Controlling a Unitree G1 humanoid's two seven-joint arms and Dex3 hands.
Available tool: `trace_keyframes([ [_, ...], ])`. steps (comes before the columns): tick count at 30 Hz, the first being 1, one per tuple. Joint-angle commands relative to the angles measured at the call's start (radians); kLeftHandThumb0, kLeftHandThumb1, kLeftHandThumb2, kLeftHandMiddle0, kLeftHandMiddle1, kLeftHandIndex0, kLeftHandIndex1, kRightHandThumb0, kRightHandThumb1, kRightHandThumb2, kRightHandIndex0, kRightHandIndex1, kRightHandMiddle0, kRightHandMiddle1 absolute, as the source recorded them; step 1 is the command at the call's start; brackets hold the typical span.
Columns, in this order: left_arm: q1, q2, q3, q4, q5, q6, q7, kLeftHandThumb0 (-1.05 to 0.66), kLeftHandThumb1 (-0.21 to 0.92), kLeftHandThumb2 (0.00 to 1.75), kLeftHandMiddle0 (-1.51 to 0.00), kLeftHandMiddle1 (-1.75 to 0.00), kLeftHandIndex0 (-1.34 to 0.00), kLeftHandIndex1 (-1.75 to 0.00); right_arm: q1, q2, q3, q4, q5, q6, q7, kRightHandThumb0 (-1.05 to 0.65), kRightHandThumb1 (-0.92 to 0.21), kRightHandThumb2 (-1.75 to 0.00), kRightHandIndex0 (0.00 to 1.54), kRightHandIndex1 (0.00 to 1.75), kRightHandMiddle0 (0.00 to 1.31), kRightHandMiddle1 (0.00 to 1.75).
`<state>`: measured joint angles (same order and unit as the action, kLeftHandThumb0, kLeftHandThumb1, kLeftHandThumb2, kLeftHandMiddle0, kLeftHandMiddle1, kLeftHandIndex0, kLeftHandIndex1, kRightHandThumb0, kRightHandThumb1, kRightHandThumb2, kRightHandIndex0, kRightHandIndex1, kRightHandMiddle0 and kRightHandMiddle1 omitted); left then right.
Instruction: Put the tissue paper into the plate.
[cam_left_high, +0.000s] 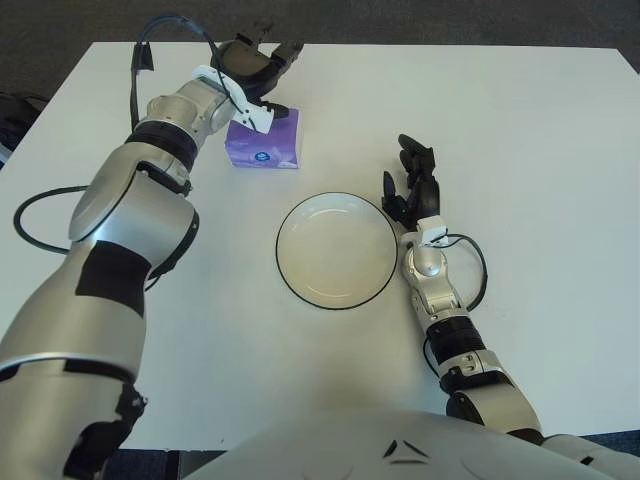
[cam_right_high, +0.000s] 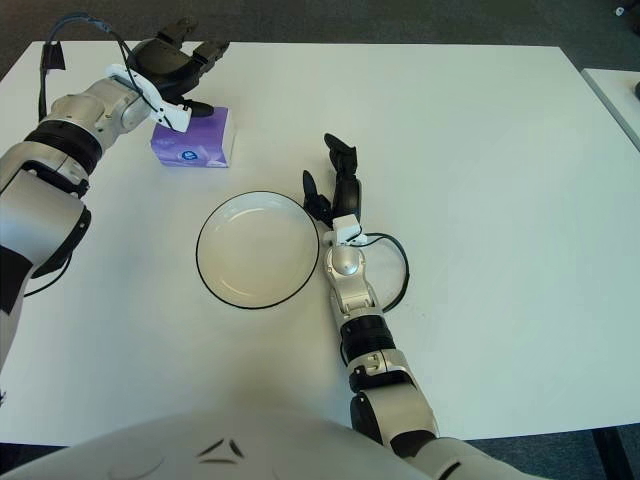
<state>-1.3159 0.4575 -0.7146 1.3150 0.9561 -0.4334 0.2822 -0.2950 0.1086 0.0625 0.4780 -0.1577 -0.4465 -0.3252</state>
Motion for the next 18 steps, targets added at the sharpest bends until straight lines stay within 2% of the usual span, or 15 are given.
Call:
trace_keyframes([
  [1,0.021,0.018,-0.022,0.008,0.016,0.003,-0.041,-1.05,0.92,0.86,-0.09,-0.02,0.0,-0.36,0.192,-0.034,-0.019,0.149,0.0,0.04,0.011,-0.66,-0.92,-0.58,0.2,0.5,0.0,0.7],
  [6,0.008,0.038,-0.025,0.0,0.004,-0.014,-0.16,-1.05,0.92,0.8,-0.1,-0.02,0.0,-0.43,0.196,-0.035,-0.018,0.147,0.003,0.042,0.015,-0.66,-0.92,-0.59,0.2,0.5,0.0,0.69],
  [10,-0.011,0.049,-0.005,-0.005,-0.029,-0.039,-0.33,-1.05,0.92,0.73,-0.08,-0.01,0.0,-0.42,0.193,-0.034,-0.019,0.157,0.007,0.042,0.017,-0.66,-0.92,-0.6,0.19,0.5,0.0,0.7],
  [18,-0.035,0.076,0.019,-0.034,-0.07,-0.063,-0.576,-1.05,0.92,0.56,-0.06,-0.01,0.0,-0.45,0.192,-0.034,-0.019,0.165,0.009,0.039,0.021,-0.68,-0.92,-0.61,0.18,0.49,0.0,0.71],
])
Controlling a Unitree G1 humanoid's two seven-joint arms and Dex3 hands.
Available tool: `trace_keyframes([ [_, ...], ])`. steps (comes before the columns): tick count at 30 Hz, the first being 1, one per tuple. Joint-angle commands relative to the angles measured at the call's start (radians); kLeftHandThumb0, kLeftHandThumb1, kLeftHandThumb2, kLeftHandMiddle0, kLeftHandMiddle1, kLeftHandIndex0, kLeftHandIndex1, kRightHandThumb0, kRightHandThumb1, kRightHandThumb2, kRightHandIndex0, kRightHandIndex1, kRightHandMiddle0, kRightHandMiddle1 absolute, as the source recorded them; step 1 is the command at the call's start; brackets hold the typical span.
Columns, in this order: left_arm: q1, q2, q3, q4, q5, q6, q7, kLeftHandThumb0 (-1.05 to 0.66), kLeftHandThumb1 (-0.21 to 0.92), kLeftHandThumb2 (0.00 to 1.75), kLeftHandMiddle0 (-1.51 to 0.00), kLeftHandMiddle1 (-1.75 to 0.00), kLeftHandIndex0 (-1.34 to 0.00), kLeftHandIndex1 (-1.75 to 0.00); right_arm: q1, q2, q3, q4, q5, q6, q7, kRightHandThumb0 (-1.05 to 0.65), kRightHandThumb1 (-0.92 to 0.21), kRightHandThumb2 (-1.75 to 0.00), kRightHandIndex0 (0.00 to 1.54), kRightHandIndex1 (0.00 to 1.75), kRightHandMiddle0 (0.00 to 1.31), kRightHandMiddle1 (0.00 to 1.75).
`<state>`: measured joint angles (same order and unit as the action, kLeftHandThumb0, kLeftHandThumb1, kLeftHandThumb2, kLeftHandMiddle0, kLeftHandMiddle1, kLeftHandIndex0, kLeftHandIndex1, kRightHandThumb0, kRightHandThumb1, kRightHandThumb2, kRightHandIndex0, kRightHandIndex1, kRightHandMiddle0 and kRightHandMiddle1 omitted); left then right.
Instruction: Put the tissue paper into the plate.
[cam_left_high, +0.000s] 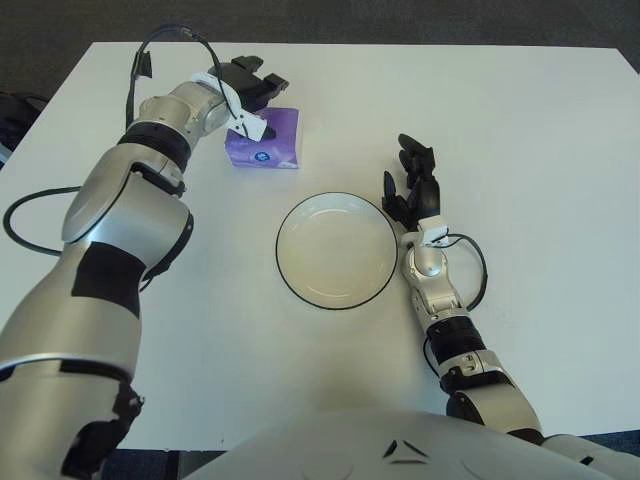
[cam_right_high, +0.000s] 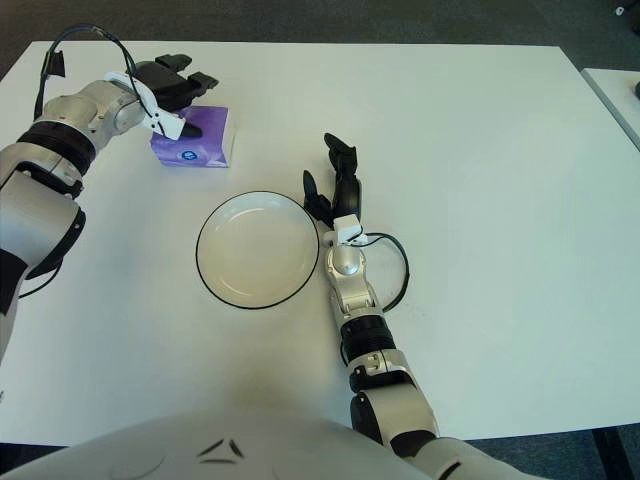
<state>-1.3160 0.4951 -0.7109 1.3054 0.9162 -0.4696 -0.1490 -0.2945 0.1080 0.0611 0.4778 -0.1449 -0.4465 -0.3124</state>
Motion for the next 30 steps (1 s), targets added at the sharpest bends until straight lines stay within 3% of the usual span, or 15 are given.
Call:
trace_keyframes([
  [1,-0.038,0.045,0.018,-0.031,-0.035,-0.036,-0.17,-1.05,0.92,0.55,-0.06,-0.01,0.0,-0.46,0.191,-0.033,-0.018,0.166,-0.003,0.039,0.008,-0.68,-0.92,-0.61,0.18,0.49,0.0,0.71],
  [9,-0.069,0.084,0.061,-0.074,-0.104,-0.075,-0.385,-1.05,0.92,0.49,-0.08,-0.01,0.0,-0.49,0.187,-0.032,-0.019,0.172,0.006,0.042,0.016,-0.67,-0.92,-0.59,0.18,0.49,0.0,0.73],
  [22,-0.114,0.089,0.096,-0.117,-0.161,-0.043,-0.677,-1.02,0.92,0.46,-0.14,-0.04,0.0,-0.48,0.174,-0.022,-0.013,0.174,-0.002,0.068,0.009,-0.71,-0.92,-0.59,0.18,0.48,0.0,0.75],
  [30,-0.078,0.103,0.098,-0.146,-0.146,-0.061,-0.604,-1.02,0.92,0.42,-0.12,-0.02,0.0,-0.42,0.162,-0.02,-0.008,0.181,-0.001,0.078,0.017,-0.71,-0.92,-0.58,0.19,0.49,0.0,0.75],
])
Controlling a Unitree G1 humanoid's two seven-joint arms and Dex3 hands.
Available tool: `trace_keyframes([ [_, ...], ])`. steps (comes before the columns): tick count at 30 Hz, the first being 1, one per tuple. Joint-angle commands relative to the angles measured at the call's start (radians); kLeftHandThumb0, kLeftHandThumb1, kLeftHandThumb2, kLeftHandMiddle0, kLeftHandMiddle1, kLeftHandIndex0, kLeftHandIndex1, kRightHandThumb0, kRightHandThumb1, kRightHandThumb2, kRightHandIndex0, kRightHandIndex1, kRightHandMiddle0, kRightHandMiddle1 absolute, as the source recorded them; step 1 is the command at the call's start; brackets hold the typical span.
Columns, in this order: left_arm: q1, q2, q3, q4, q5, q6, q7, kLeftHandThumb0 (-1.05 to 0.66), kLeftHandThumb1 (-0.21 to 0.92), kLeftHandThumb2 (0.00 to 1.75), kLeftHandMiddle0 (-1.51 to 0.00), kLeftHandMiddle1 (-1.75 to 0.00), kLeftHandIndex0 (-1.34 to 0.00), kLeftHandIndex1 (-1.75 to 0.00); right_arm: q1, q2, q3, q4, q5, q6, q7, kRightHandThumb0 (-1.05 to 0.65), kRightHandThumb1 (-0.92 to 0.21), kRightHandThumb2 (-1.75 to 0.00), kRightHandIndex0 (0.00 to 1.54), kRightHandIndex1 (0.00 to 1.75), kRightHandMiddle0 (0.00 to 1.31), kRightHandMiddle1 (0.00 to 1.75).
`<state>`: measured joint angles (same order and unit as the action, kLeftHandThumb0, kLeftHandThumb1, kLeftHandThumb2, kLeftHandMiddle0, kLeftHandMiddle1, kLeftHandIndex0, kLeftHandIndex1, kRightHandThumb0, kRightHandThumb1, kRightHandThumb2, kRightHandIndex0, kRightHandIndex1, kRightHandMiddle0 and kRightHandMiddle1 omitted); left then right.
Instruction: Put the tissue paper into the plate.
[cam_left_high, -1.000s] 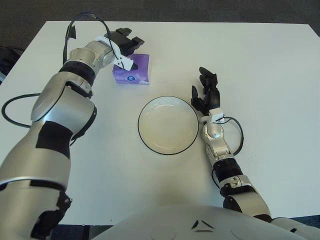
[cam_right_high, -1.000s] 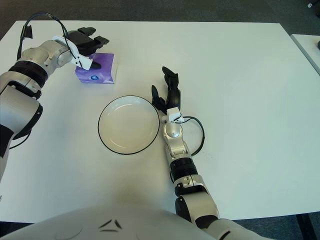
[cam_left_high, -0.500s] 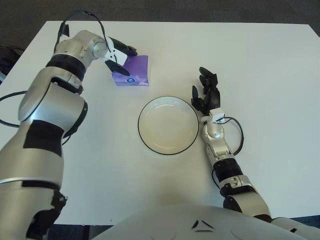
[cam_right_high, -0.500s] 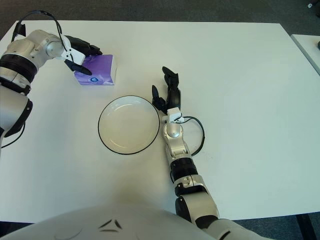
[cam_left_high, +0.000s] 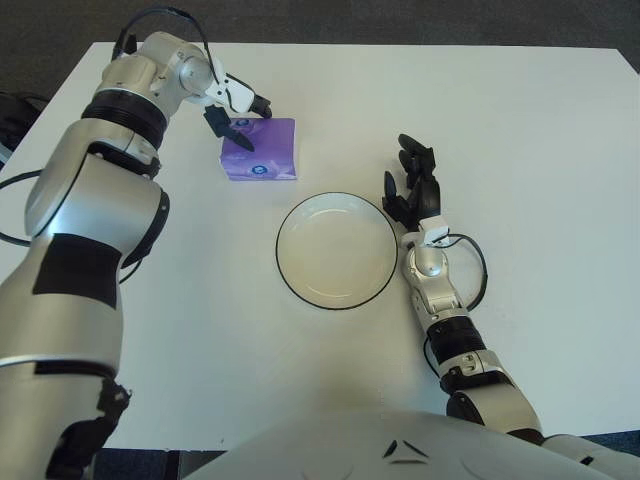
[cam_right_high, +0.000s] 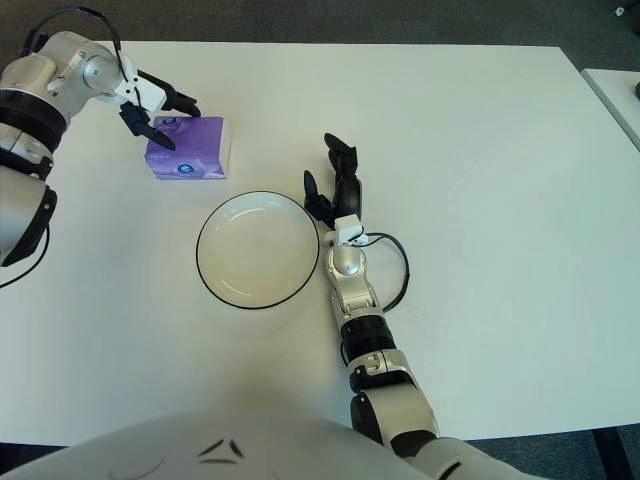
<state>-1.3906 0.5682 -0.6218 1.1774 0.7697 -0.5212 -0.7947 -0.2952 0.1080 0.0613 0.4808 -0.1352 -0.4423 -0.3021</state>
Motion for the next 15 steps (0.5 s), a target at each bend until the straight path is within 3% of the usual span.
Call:
trace_keyframes([
  [1,0.006,0.031,0.006,-0.016,0.006,-0.011,0.066,-1.03,0.92,0.41,-0.11,-0.02,0.0,-0.4,0.162,-0.019,-0.008,0.178,-0.01,0.075,0.007,-0.71,-0.92,-0.58,0.19,0.49,0.0,0.75],
  [15,0.047,0.006,-0.038,-0.002,0.072,-0.01,0.289,-1.05,0.92,0.35,-0.01,0.0,0.0,-0.18,0.167,-0.013,-0.009,0.176,-0.007,0.061,-0.003,-0.67,-0.92,-0.54,0.19,0.5,0.0,0.76],
])
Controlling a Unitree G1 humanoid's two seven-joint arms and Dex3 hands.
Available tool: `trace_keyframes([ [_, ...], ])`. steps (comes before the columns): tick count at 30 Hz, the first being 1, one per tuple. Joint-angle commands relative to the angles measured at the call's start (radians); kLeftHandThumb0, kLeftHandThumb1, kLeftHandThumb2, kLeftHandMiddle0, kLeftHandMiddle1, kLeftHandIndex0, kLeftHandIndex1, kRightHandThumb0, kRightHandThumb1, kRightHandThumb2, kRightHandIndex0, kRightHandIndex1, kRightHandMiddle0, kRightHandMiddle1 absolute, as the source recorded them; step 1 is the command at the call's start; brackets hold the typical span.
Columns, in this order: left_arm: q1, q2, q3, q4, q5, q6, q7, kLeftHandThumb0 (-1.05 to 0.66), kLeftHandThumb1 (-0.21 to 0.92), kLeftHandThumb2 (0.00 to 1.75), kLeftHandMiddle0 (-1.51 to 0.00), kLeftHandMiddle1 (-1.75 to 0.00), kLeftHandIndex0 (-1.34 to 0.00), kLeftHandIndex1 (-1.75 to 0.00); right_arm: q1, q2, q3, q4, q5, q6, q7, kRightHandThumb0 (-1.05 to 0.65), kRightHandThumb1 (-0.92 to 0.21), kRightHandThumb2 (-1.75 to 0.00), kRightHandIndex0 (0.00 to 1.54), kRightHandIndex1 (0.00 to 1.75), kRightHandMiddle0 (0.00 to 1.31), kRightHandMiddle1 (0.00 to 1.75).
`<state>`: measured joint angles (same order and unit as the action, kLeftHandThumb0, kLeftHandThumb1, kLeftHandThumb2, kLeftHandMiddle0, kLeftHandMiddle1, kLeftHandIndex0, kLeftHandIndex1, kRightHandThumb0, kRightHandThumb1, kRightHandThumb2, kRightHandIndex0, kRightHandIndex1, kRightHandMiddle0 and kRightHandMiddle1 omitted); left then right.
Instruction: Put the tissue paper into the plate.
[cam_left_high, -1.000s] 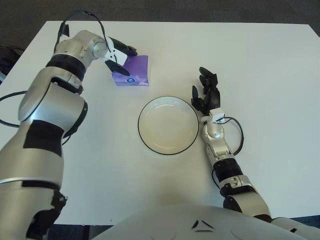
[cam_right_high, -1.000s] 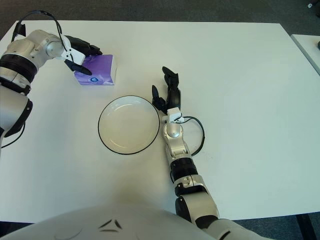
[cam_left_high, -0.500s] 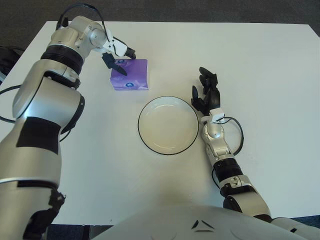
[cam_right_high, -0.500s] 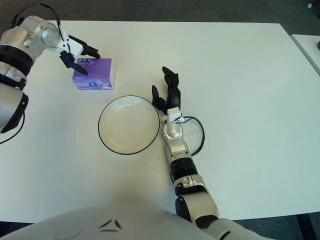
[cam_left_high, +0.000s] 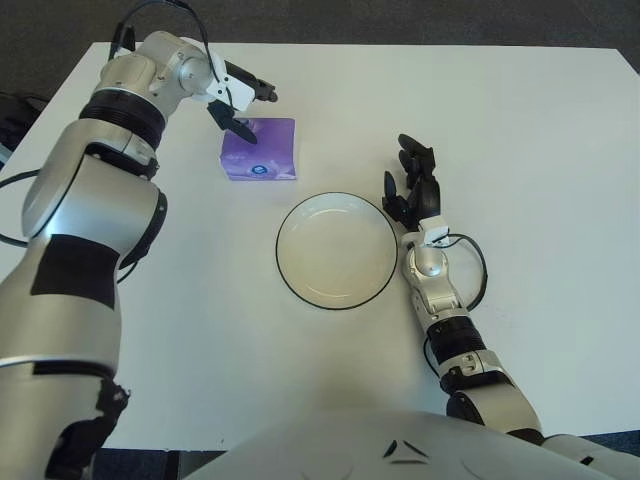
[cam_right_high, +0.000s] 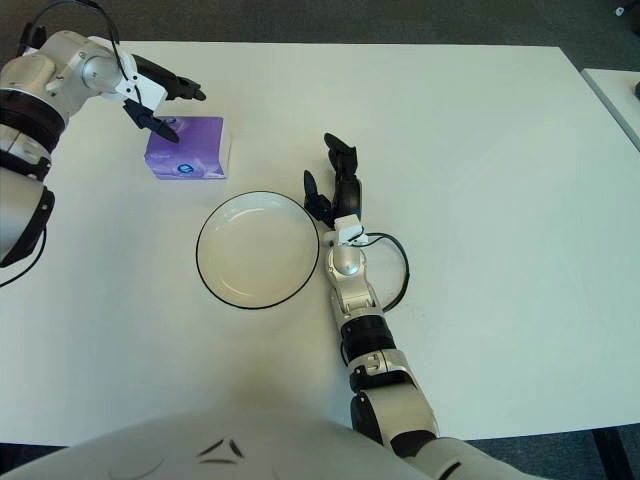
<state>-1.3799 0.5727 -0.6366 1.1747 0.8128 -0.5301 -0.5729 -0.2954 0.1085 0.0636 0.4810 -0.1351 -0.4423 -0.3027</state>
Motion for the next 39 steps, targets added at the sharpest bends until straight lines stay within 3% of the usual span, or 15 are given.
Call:
trace_keyframes([
  [1,0.038,-0.002,-0.026,0.003,0.034,-0.001,0.077,-1.05,0.92,0.34,0.0,0.0,0.0,-0.17,0.168,-0.014,-0.012,0.175,-0.007,0.06,-0.003,-0.67,-0.92,-0.54,0.19,0.5,0.0,0.76],
  [16,0.094,-0.035,-0.052,0.016,0.057,-0.001,0.222,-1.05,0.92,0.33,0.0,0.0,0.0,-0.12,0.178,-0.008,-0.018,0.164,0.001,0.055,-0.009,-0.64,-0.92,-0.53,0.2,0.51,0.0,0.76],
  [23,0.188,-0.086,-0.104,0.028,0.096,0.026,0.284,-1.05,0.92,0.41,0.0,0.0,0.0,-0.07,0.185,-0.007,-0.021,0.155,0.003,0.057,-0.007,-0.66,-0.92,-0.55,0.2,0.52,0.0,0.75],
  [39,0.217,-0.089,-0.19,0.064,0.127,0.01,0.221,-1.05,0.92,0.54,0.0,0.0,0.0,0.0,0.202,-0.012,-0.023,0.142,-0.005,0.057,-0.009,-0.66,-0.92,-0.59,0.18,0.52,0.0,0.77],
])
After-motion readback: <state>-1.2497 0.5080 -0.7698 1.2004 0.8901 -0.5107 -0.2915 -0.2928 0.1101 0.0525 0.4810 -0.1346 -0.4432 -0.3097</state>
